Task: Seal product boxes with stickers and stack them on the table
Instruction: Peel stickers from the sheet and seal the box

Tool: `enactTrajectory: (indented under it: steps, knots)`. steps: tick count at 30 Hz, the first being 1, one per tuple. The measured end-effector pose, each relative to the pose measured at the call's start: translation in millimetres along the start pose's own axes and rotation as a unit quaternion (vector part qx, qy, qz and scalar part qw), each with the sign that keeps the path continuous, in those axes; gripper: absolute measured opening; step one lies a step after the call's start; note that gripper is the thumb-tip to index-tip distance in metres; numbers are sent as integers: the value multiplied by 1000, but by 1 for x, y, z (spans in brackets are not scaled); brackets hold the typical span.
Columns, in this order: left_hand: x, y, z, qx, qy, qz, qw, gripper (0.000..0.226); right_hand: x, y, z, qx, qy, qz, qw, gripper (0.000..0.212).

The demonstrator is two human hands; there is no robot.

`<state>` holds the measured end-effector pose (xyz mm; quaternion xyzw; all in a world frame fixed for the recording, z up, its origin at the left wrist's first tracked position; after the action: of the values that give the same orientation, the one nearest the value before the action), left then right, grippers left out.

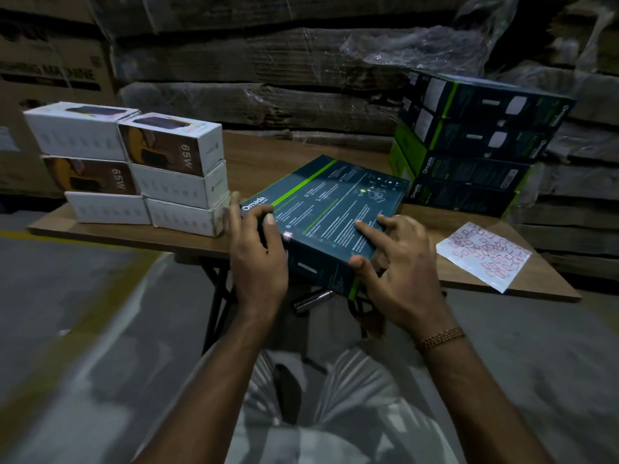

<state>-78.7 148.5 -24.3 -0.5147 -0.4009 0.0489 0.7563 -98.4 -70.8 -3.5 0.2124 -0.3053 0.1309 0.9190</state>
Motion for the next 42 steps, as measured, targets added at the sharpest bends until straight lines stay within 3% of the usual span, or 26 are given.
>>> enactTrajectory:
  steps: [3, 8, 11, 17, 21, 25, 26, 31, 34, 38, 40, 42]
  knots:
    - [-18, -19, -1, -50, -38, 28, 998, 29, -3, 2, 4, -6, -5, 20, 1000, 98]
    - [-67, -50, -5, -193, -110, 194, 956, 66, -18, 19, 6, -24, -43, 53, 997, 90]
    - [-79, -60, -10, -204, -51, 297, 931, 91, -21, 22, 6, -13, -63, 52, 997, 83]
    - [-73, -56, -10, -195, -17, 325, 925, 100, -14, 10, 9, 93, -91, 42, 991, 69]
    - [-64, -57, -6, -230, -32, 330, 915, 92, -12, -23, 17, 126, -123, -39, 984, 77]
    - [-38, -58, -4, -308, -17, 365, 878, 100, -8, -75, 27, 164, -144, -169, 961, 95]
    - [-33, -58, -3, -314, -4, 372, 873, 96, -6, -87, 30, 169, -134, -183, 959, 98]
    - [-8, -60, -3, -316, 69, 389, 863, 29, 3, -106, 56, 211, 27, -170, 962, 133]
    - [12, -59, -4, -297, 54, 408, 862, 15, 5, -109, 59, 138, 3, -122, 983, 123]
    - [31, -48, 0, -368, -8, 400, 839, 58, 4, -95, 51, 101, -123, -75, 984, 86]
    - [27, -51, -1, -391, -55, 386, 834, 83, 5, -76, 48, 97, -161, -54, 981, 83]
    - [21, -56, -5, -411, -51, 374, 830, 106, 5, -54, 44, 77, -187, -29, 979, 81]
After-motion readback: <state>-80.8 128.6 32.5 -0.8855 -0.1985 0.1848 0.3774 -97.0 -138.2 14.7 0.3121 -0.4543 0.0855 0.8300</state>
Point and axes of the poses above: each hand's wrist, its own x-axis towards the middle knuckle, its own z-axis out of the back of the hand, y = z × x, the point moved 1 cm from there along x, towards the middle knuckle, and after that the axes turned 2 degrees about -y, right-handed, at the moved point
